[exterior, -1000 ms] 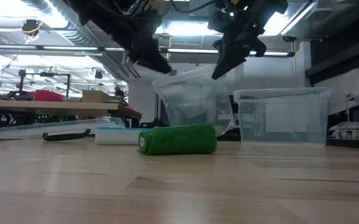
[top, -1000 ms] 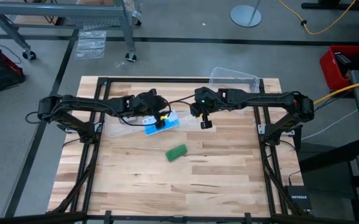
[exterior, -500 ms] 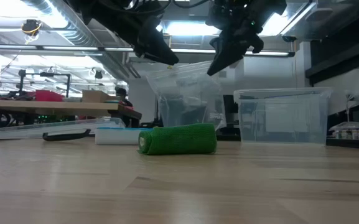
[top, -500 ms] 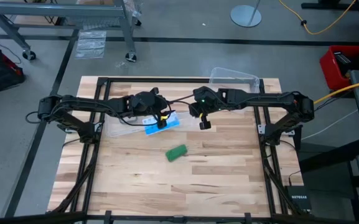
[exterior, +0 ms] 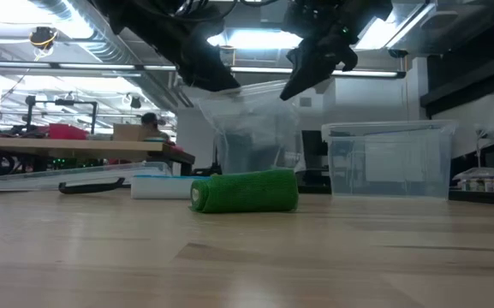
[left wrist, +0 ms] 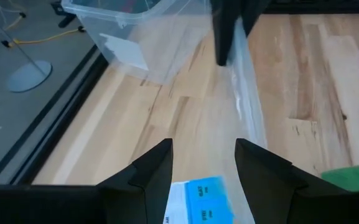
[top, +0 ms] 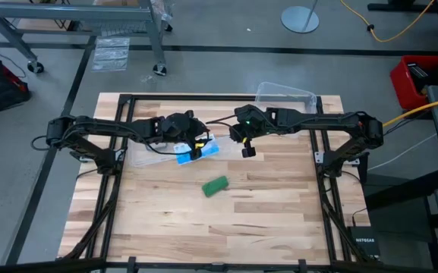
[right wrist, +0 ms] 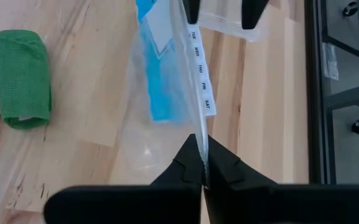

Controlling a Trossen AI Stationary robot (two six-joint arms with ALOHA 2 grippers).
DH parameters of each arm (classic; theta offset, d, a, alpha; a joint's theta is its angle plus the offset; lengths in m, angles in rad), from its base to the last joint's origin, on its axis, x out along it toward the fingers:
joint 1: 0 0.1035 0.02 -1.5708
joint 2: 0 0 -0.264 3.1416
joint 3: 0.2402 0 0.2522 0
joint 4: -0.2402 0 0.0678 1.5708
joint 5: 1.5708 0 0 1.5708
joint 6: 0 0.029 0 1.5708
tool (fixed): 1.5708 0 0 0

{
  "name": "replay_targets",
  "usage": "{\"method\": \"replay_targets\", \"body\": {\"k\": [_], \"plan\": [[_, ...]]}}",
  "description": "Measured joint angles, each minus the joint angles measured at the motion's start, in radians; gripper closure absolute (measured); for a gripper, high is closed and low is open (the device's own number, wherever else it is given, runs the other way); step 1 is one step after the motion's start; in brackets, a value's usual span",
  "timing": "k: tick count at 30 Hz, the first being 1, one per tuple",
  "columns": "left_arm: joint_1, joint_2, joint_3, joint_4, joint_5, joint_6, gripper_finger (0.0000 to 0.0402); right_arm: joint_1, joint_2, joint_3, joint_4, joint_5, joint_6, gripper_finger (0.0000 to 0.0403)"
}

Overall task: Roll bandage
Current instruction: Open the transparent zip bag

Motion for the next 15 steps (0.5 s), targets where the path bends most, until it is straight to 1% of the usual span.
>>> {"method": "replay_targets", "body": {"k": [10,15], "plan": [[-0.016,0.0,0.0,0.014,0.0,0.001,0.0235,0.0,0.0,0.0,-0.001,0.0,0.0,0.0403],[-0.013,0.0,0.0,0.07,-0.015,0.008,0.0235,0.0,0.0,0.001,-0.001,0.0,0.0,0.0403]]}}
